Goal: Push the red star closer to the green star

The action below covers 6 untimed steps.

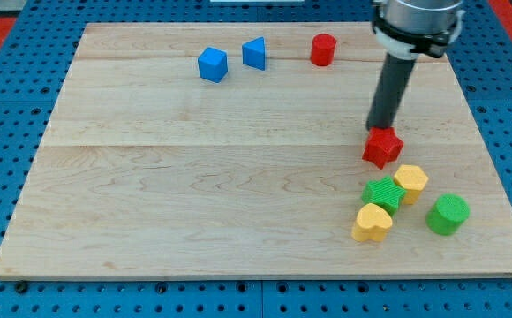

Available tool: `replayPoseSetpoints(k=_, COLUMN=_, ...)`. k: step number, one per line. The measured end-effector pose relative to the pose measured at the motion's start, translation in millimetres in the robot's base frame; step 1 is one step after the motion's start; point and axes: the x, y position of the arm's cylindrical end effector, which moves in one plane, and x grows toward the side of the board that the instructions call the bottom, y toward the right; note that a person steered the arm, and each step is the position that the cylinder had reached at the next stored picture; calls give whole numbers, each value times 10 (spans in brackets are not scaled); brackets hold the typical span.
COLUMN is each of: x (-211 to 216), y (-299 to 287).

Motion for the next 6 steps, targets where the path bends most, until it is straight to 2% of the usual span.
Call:
replayPoseSetpoints(k=1, x=4, y=453)
replayPoseSetpoints(k=2, x=160, y=526)
replayPoseSetpoints(k=4, x=244, y=-236)
replayPoseSetpoints(k=5, x=121, y=-266)
replayPoseSetpoints(k=6, x=-27, y=-635)
